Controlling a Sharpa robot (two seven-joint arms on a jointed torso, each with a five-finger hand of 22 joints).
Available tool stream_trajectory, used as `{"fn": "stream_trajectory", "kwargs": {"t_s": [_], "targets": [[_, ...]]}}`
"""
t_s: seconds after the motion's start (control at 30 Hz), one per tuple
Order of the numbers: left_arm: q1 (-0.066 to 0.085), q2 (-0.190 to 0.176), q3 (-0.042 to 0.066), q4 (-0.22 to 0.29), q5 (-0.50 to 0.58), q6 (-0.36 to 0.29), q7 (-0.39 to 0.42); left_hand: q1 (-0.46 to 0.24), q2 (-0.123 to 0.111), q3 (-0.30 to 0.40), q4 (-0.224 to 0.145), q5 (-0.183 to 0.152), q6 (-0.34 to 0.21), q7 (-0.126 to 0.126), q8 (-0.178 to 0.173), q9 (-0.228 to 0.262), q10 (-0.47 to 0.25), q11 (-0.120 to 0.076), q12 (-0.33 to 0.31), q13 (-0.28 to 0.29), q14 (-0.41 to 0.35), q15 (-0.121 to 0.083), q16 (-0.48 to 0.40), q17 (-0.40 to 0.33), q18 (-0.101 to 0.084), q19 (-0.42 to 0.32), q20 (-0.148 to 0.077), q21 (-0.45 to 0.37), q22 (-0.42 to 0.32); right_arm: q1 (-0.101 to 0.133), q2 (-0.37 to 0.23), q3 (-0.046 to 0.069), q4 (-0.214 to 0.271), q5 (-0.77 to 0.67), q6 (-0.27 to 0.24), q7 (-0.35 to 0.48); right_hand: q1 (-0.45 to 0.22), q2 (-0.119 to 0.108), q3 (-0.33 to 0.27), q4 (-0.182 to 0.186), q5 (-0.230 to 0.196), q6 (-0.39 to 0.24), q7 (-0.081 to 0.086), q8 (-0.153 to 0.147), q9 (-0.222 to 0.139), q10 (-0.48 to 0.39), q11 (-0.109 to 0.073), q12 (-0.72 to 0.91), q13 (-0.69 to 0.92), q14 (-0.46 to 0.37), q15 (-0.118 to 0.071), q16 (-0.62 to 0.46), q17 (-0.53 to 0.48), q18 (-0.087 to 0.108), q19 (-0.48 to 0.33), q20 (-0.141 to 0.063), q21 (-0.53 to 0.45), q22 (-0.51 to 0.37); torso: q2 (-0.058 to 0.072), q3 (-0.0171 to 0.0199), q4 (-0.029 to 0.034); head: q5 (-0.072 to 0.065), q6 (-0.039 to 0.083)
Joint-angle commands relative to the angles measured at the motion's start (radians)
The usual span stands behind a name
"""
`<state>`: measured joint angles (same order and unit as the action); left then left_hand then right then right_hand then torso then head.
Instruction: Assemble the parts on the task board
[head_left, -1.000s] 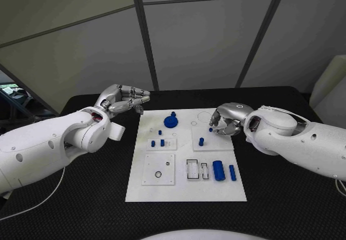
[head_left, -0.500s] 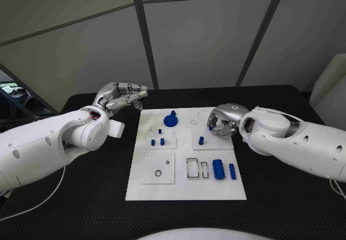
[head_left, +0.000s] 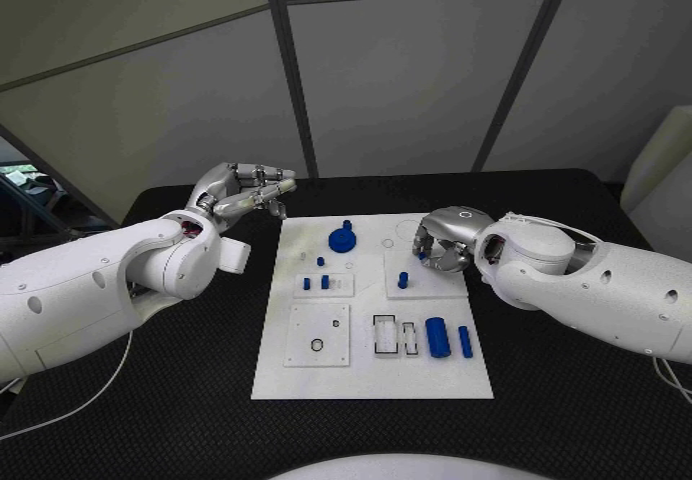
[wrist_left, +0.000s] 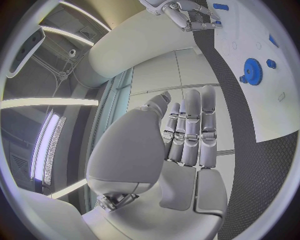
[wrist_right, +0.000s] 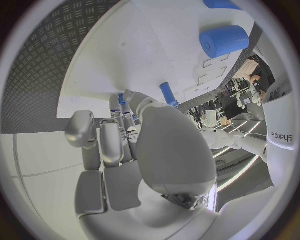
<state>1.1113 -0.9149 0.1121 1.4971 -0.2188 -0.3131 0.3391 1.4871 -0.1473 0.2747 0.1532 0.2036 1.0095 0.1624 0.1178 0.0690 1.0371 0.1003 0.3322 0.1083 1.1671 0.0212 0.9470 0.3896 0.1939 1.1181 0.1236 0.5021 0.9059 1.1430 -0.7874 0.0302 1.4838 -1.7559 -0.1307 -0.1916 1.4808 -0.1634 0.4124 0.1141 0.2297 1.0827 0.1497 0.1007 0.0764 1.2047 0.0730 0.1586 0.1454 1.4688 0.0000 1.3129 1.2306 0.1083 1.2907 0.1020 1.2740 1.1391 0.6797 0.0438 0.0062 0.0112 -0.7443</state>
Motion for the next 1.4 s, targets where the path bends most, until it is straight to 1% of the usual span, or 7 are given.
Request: {"fn": "stream_trajectory", "kwargs": {"t_s": [0.03,0.17,0.27,0.53,0.73,1.23,1.4], "targets": [[0.001,0.001,0.001,0.000,0.008,-0.004,0.007,0.002,0.005,0.005,0.000,-0.002,0.004,0.003,0.003,-0.001,-0.001,0.001,0.004,0.001,-0.006,0.000,-0.005,-0.001,-0.012,-0.006,-0.002,-0.005,-0.001,-0.002,0.006,-0.001,-0.001,-0.011,0.021,0.010,-0.002,0.013,0.008,-0.008,0.000,0.020,-0.004,0.007,0.002,0.018,-0.003,0.003,-0.002,0.047,-0.010,0.008,0.003,-0.011,0.009,-0.002,0.010,0.008,0.001,0.0000,-0.0003,0.000,-0.002],[0.001,0.001,0.001,0.000,0.008,-0.005,0.005,0.002,0.005,0.005,0.000,-0.002,0.004,0.003,0.003,-0.001,-0.001,0.001,0.004,0.001,-0.006,0.000,-0.005,-0.001,-0.012,-0.006,-0.002,-0.005,-0.001,-0.005,0.009,-0.001,-0.003,-0.020,0.024,0.005,-0.003,0.021,0.015,-0.019,-0.001,0.037,-0.010,0.011,0.005,0.035,-0.009,0.000,-0.002,0.046,-0.014,0.011,0.003,-0.013,0.012,-0.006,0.017,0.016,0.000,-0.0006,0.0008,0.001,-0.004],[0.001,0.001,0.001,0.000,0.008,-0.005,0.003,0.003,0.005,0.006,0.000,-0.002,0.004,0.003,0.003,-0.001,-0.001,0.001,0.004,0.002,-0.006,0.000,-0.006,-0.002,-0.012,-0.006,-0.002,-0.006,-0.001,-0.006,0.009,-0.001,-0.003,-0.030,0.016,-0.002,0.001,0.030,0.028,-0.034,-0.019,0.045,-0.012,0.009,0.005,0.043,-0.011,-0.009,-0.004,0.046,-0.017,0.013,0.004,-0.013,0.013,-0.010,0.022,0.022,0.000,-0.0005,0.0004,0.001,-0.005],[0.001,0.000,0.001,-0.001,0.008,-0.006,-0.003,0.004,0.005,0.009,-0.002,-0.002,0.003,0.004,0.003,-0.001,-0.003,0.001,0.006,0.002,-0.007,0.001,-0.009,-0.003,-0.012,-0.007,-0.002,-0.007,-0.002,-0.008,0.006,-0.001,0.003,-0.066,-0.043,-0.024,0.004,0.048,0.071,-0.069,-0.025,0.059,-0.011,0.004,0.004,0.055,-0.009,-0.030,-0.010,0.045,-0.017,0.018,0.004,-0.016,0.017,-0.011,0.036,0.040,-0.001,-0.0001,0.0003,0.002,-0.006],[0.001,-0.001,0.001,-0.001,0.008,-0.006,-0.005,0.005,0.005,0.011,-0.004,-0.002,0.003,0.005,0.003,-0.001,-0.004,0.002,0.007,0.002,-0.007,0.001,-0.010,-0.004,-0.012,-0.008,-0.002,-0.008,-0.002,-0.008,-0.006,-0.001,0.023,-0.075,-0.078,-0.030,-0.002,0.049,0.086,-0.081,-0.029,0.064,-0.012,0.003,0.004,0.063,-0.010,-0.037,-0.012,0.045,-0.017,0.021,0.005,-0.017,0.020,-0.011,0.043,0.048,-0.002,-0.0002,-0.0007,0.003,-0.005],[0.001,0.000,0.001,-0.005,0.008,-0.006,-0.010,0.001,-0.001,0.018,-0.010,-0.003,-0.017,0.016,-0.007,-0.004,-0.017,0.009,0.014,0.002,-0.004,0.005,-0.019,-0.011,-0.013,-0.009,0.000,-0.012,-0.003,-0.008,-0.057,0.003,0.127,-0.078,-0.160,-0.047,-0.016,0.042,0.108,-0.102,-0.024,0.070,-0.012,-0.002,0.004,0.073,-0.011,-0.050,-0.014,0.046,-0.017,0.027,0.009,-0.025,0.040,-0.011,0.070,0.086,-0.003,-0.0013,-0.0004,0.001,0.004],[0.001,0.001,0.001,-0.005,0.008,-0.005,-0.010,0.000,-0.001,0.018,-0.010,-0.003,-0.017,0.017,-0.007,-0.004,-0.018,0.009,0.014,0.002,-0.004,0.005,-0.020,-0.011,-0.013,-0.009,0.000,-0.012,-0.003,-0.007,-0.071,0.019,0.193,-0.068,-0.184,-0.044,-0.020,0.040,0.111,-0.105,-0.023,0.072,-0.012,-0.003,0.004,0.076,-0.011,-0.052,-0.015,0.047,-0.017,0.029,0.010,-0.027,0.046,-0.011,0.077,0.096,-0.003,-0.0012,-0.0008,0.006,0.004]]}}
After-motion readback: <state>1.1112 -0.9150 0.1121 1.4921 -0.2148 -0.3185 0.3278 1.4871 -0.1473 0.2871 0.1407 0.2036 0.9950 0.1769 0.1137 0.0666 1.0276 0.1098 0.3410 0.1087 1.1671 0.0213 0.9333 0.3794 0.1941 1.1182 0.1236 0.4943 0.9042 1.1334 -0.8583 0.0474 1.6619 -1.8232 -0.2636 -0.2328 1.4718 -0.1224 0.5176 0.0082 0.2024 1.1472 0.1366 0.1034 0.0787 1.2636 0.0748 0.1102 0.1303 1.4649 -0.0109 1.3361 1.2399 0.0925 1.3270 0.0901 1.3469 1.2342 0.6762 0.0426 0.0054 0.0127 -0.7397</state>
